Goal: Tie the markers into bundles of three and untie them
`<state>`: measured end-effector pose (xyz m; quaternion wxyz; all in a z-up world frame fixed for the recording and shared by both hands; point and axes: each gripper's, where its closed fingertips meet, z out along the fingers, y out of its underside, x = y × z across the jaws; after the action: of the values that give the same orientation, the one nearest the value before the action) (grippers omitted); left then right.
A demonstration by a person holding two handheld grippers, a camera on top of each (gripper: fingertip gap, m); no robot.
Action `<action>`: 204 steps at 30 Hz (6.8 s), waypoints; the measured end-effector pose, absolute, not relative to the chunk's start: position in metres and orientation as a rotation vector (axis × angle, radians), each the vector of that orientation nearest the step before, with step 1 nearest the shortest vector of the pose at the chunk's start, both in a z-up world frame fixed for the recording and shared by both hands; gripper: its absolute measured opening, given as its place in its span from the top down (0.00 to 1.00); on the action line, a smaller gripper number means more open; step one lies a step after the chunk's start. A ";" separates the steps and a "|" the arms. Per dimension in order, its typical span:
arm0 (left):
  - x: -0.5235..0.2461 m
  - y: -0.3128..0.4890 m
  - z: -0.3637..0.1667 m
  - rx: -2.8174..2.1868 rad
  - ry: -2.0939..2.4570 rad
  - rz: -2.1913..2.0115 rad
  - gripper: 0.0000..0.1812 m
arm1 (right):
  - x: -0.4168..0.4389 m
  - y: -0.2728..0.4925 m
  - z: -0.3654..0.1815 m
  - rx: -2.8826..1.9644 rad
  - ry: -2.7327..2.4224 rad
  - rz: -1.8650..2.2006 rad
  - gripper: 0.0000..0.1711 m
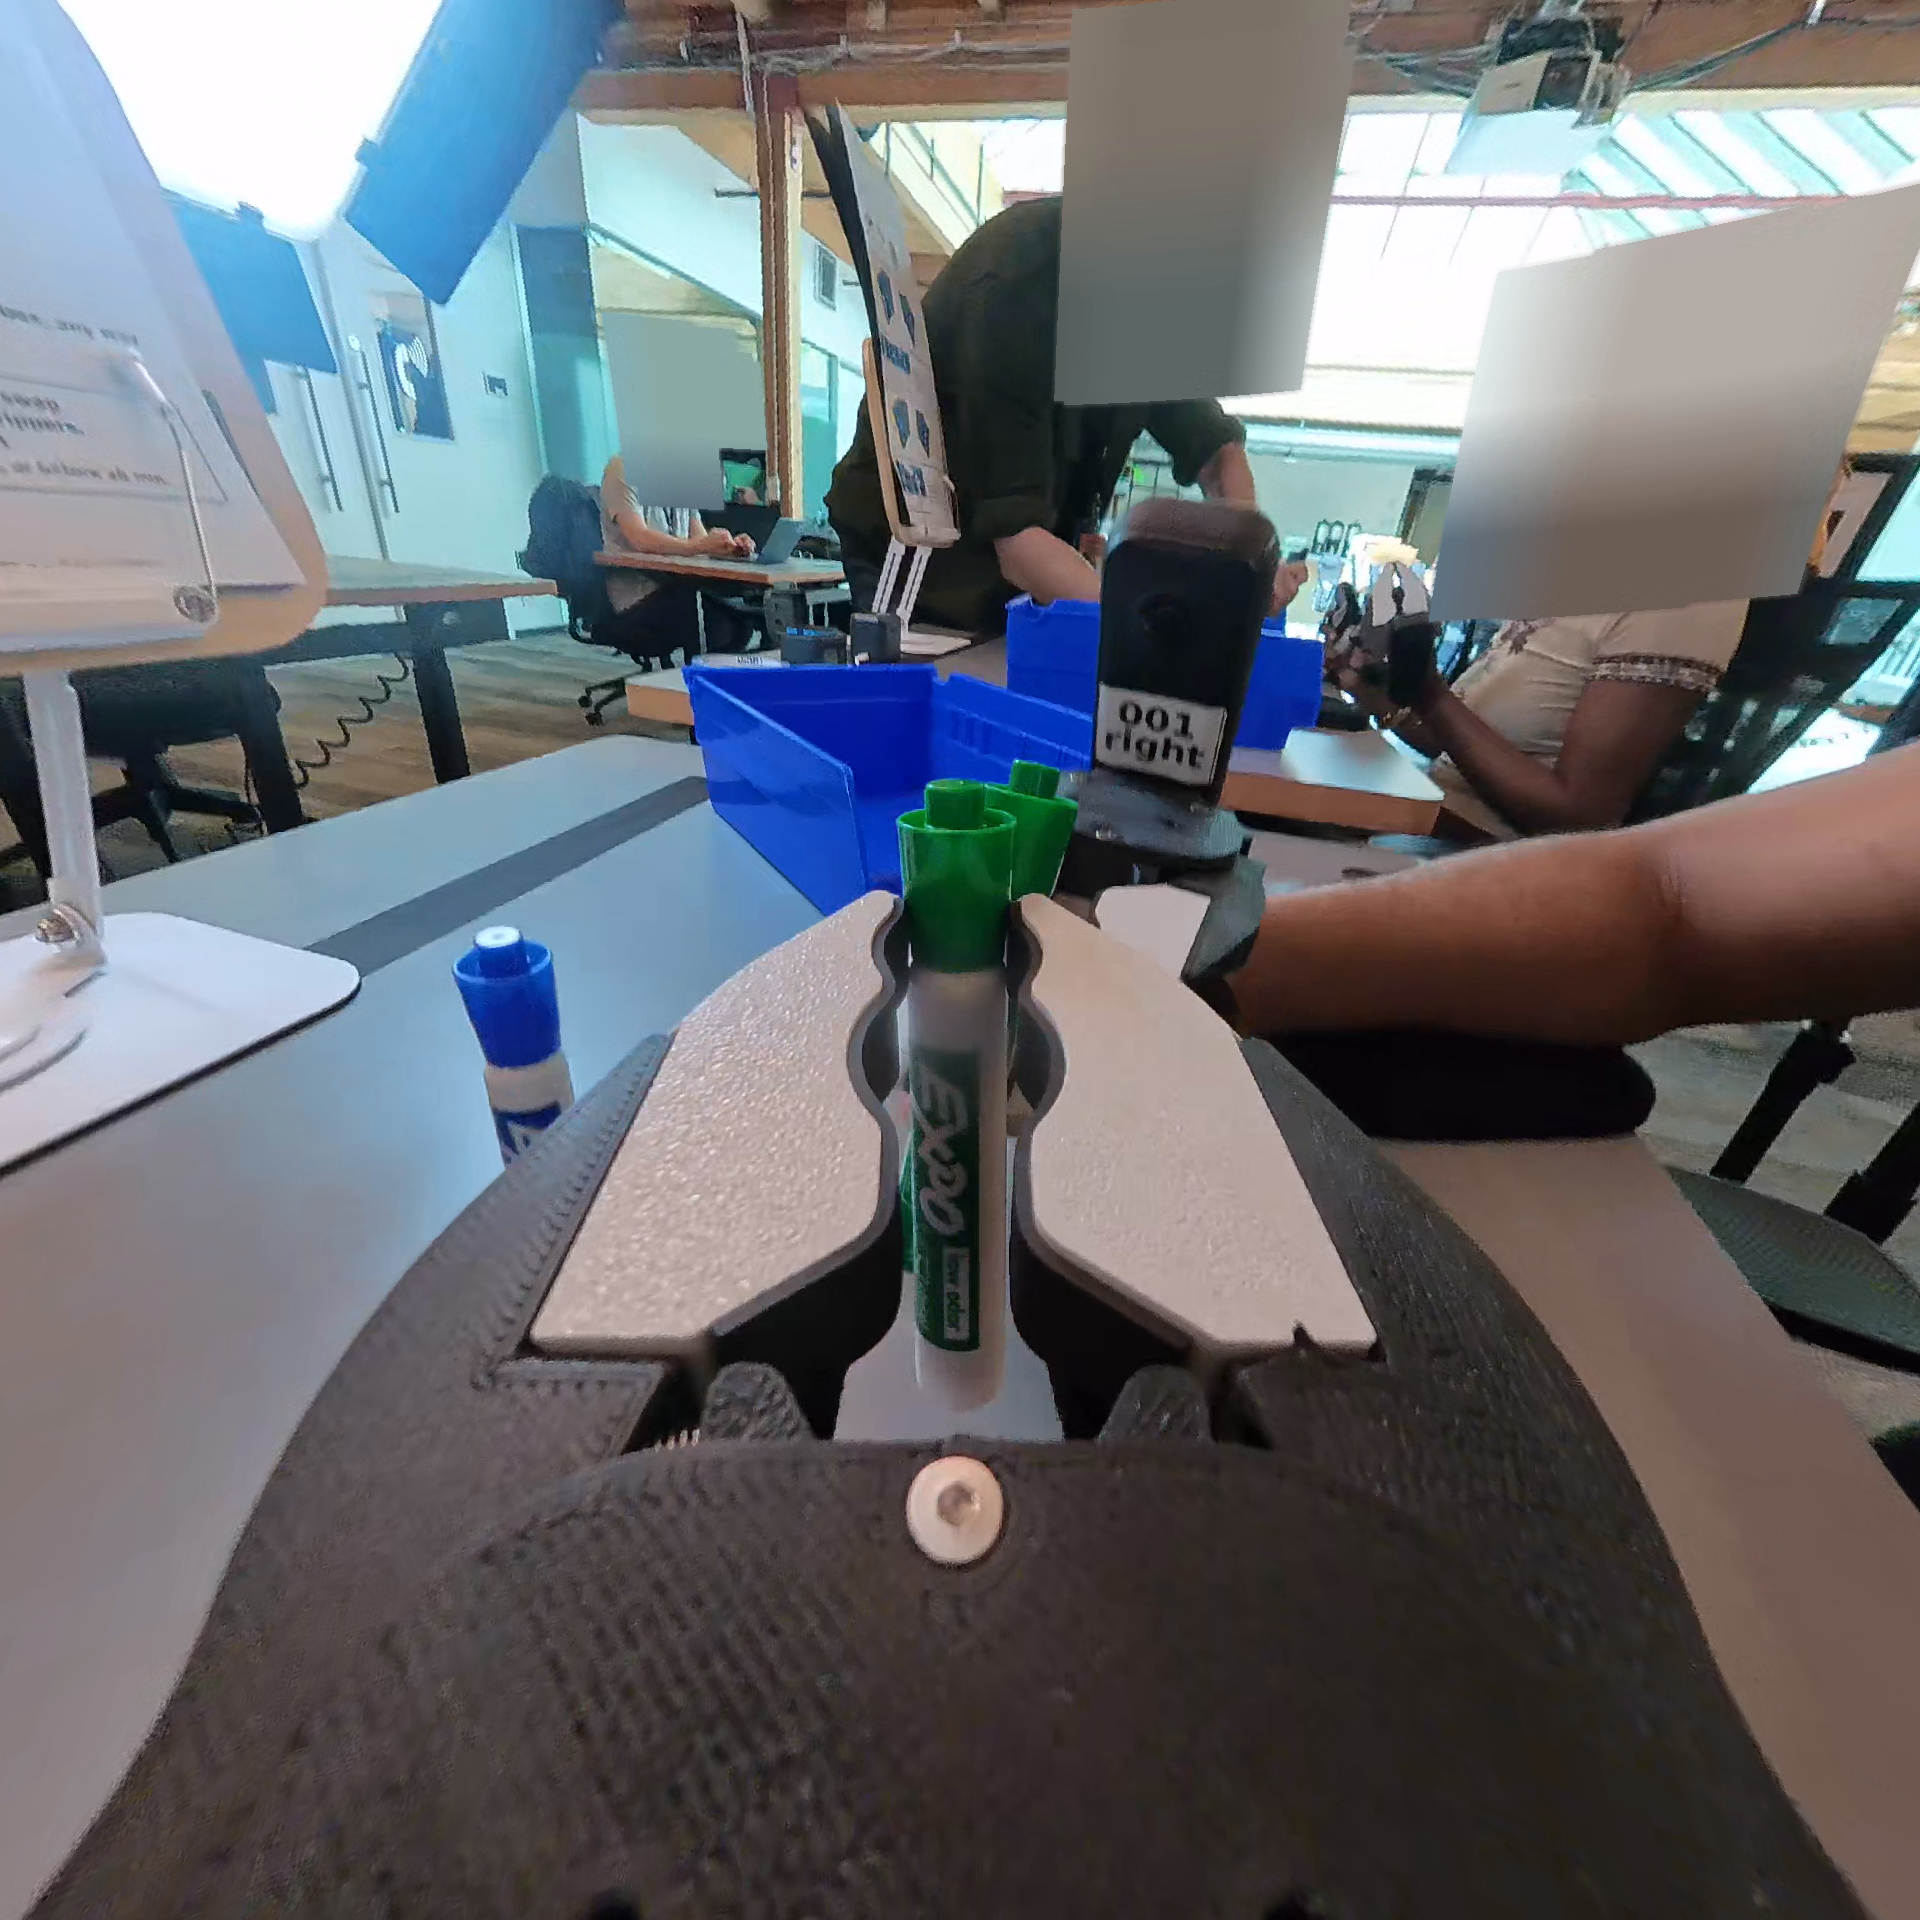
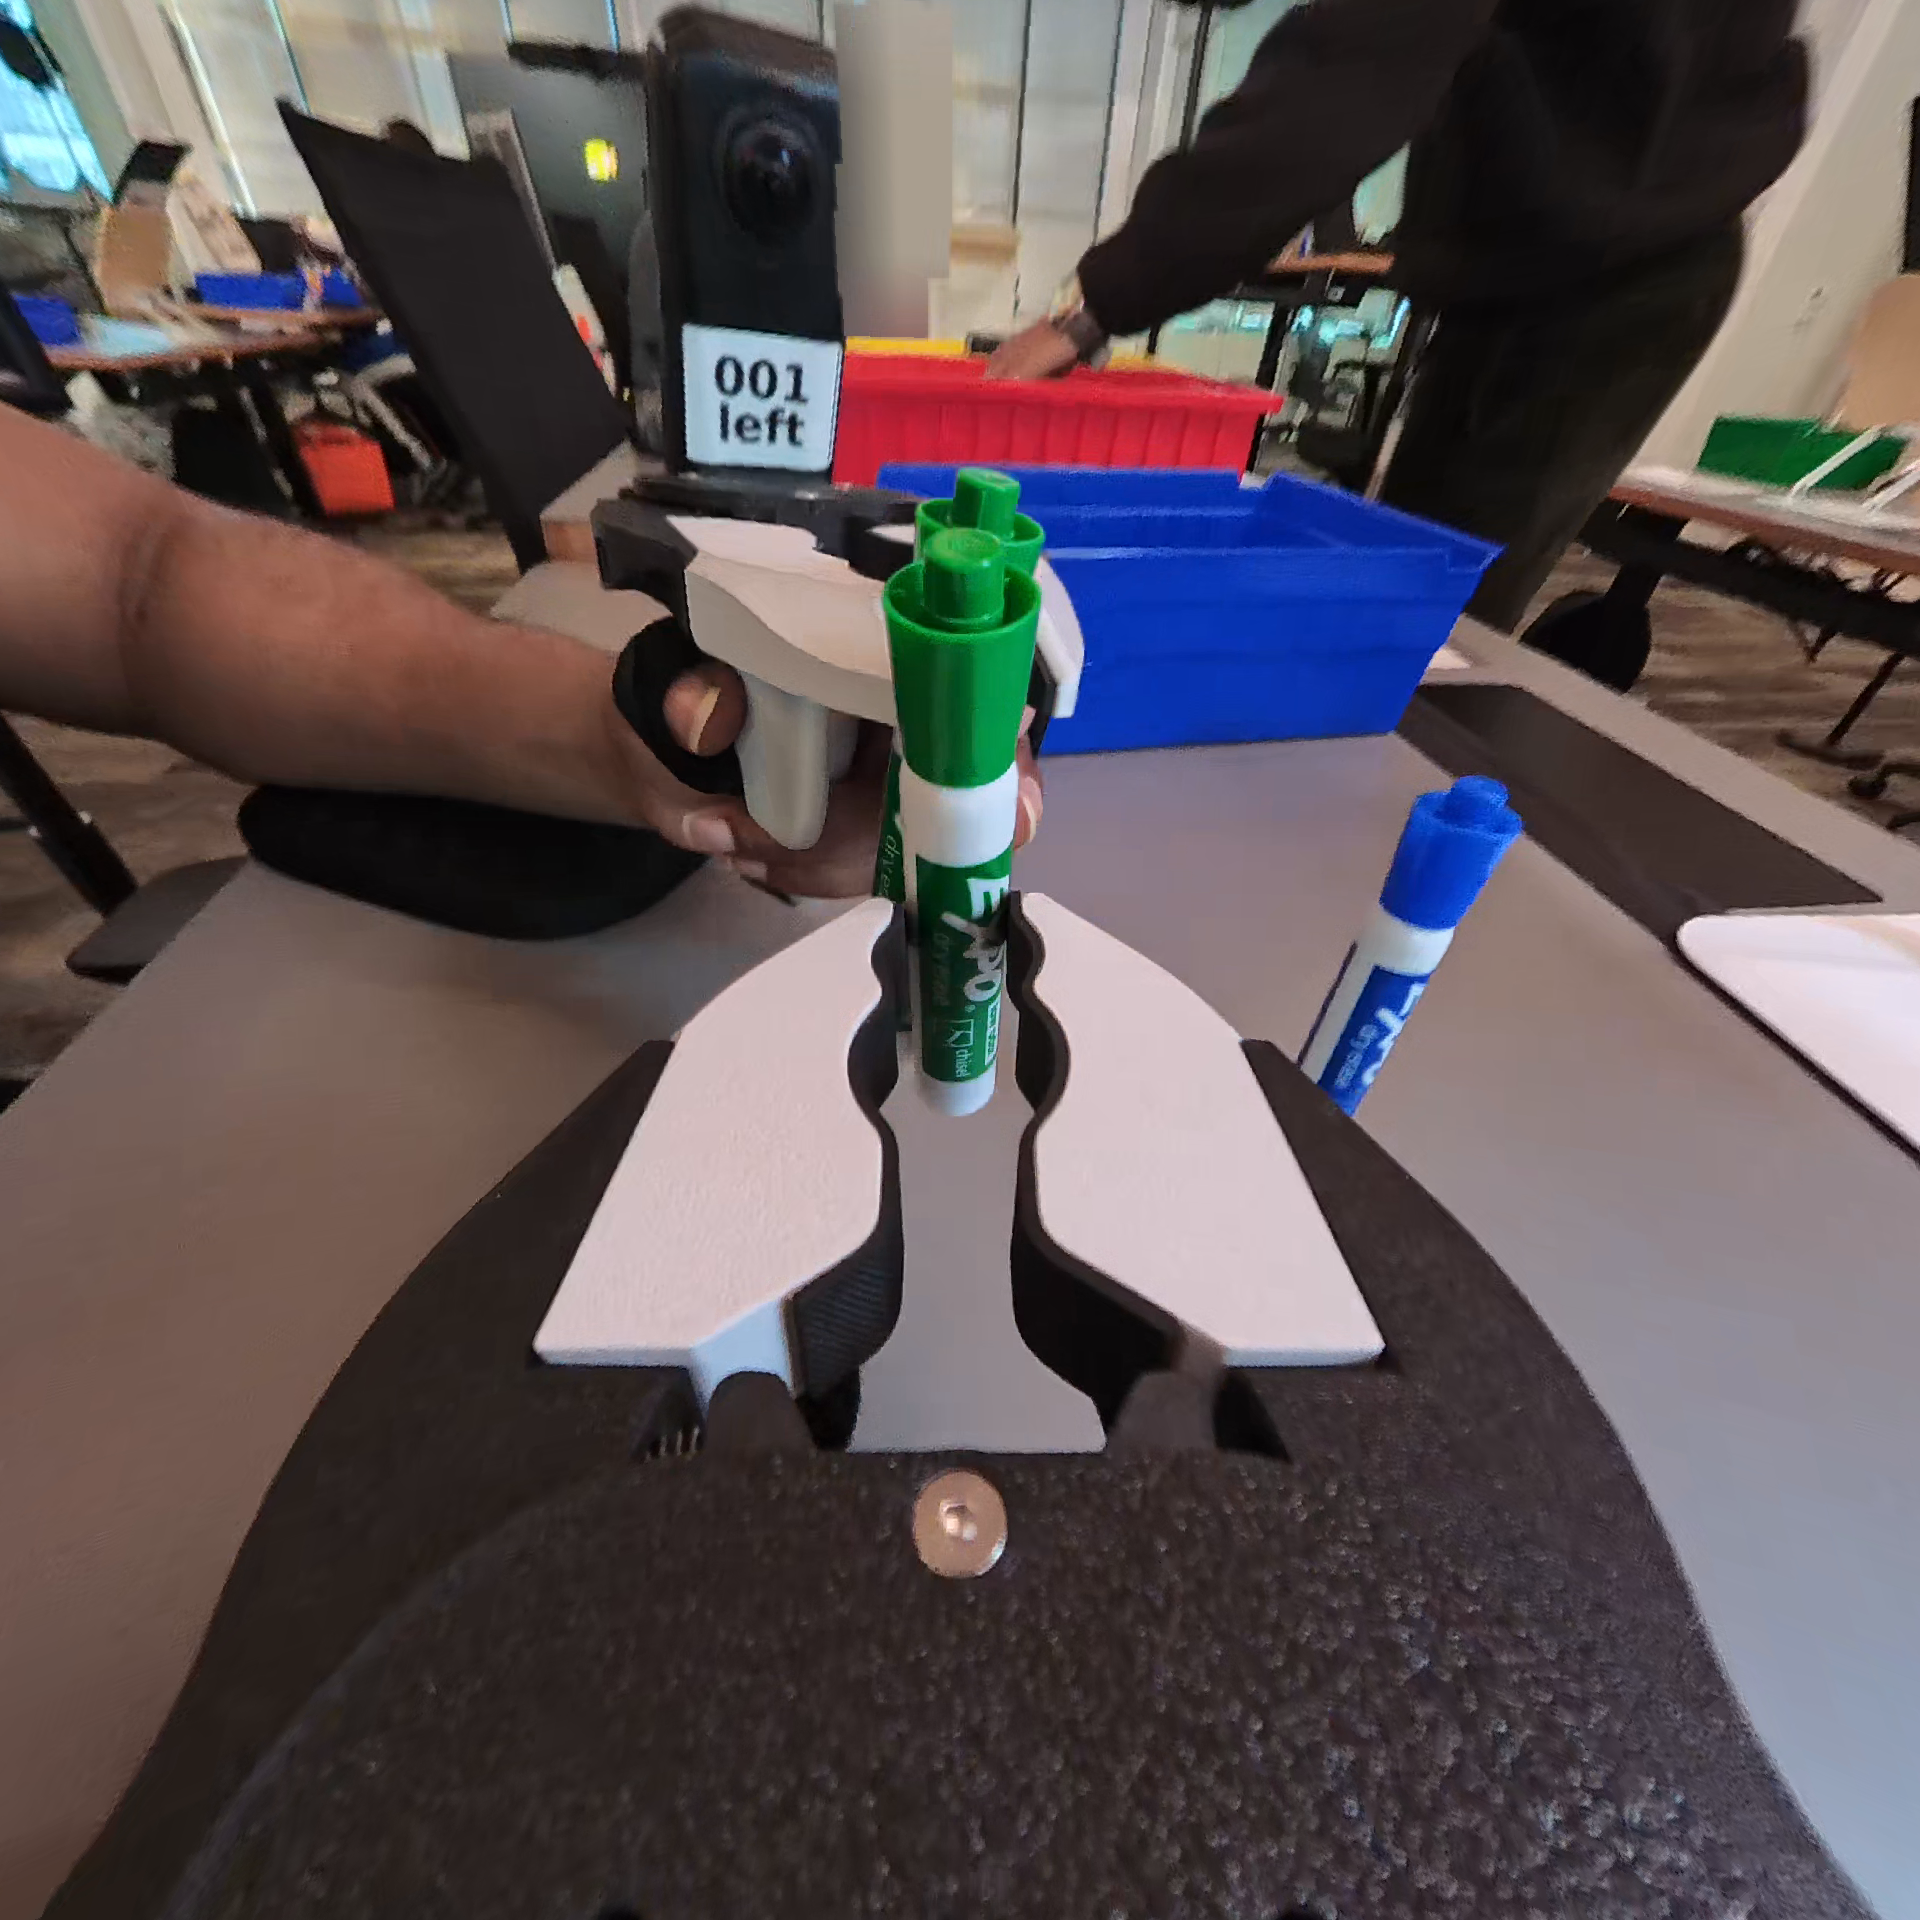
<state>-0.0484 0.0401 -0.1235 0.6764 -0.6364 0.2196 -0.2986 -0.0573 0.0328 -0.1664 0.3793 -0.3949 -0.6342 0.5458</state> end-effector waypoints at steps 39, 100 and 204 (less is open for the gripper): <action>-0.044 0.024 -0.173 -1.588 0.695 -0.670 0.78 | -0.053 0.022 -0.216 -1.136 -1.896 1.278 0.86; -0.038 0.030 -0.178 -1.613 0.714 -0.516 0.64 | -0.042 0.030 -0.163 -1.056 -1.807 1.281 0.80; -0.027 0.055 -0.187 -1.662 0.401 -0.367 0.72 | -0.023 0.066 -0.145 -1.116 -1.734 1.201 0.86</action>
<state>-0.0265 0.0551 -0.1871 0.6416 -0.7290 0.1759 -0.1610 -0.0228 0.0661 -0.1452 0.3687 -0.4347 -0.6755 0.4678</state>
